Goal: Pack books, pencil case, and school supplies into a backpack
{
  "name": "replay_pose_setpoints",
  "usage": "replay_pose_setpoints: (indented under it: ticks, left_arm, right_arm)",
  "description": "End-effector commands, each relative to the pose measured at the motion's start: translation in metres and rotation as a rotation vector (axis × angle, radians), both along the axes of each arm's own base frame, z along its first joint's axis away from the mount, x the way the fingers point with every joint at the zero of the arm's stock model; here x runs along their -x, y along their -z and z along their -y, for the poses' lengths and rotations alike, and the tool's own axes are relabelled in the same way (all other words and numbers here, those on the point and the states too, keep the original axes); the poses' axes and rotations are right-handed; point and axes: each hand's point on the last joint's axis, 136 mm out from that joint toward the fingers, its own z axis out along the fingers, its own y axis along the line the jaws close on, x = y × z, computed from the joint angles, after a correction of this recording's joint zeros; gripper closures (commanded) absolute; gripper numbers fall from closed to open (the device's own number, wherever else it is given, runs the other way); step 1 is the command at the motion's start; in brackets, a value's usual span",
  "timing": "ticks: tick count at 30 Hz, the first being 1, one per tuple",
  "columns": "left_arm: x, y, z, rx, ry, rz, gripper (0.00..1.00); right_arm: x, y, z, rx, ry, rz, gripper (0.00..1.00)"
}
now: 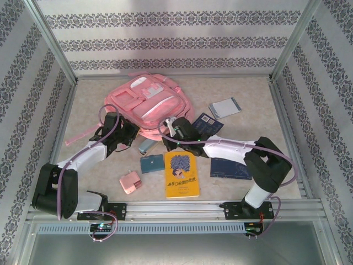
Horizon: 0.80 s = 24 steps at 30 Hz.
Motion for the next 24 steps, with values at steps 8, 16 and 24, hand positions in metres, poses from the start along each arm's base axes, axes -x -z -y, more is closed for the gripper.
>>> replay_pose_setpoints:
  ticks: [8, 16, 24]
  left_arm:
    - [-0.012, -0.017, -0.016, -0.073, -0.039, 0.024, 1.00]
    - [-0.003, -0.060, -0.012, -0.090, 0.023, -0.017, 0.80]
    - [0.041, -0.101, -0.020, -0.096, 0.062, -0.054, 0.45]
  right_arm:
    - [-0.008, -0.009, 0.043, 0.021, 0.034, -0.046, 1.00]
    - [0.021, -0.047, -0.015, -0.005, -0.169, -0.079, 1.00]
    - [0.029, -0.072, -0.054, -0.091, -0.196, -0.063, 1.00]
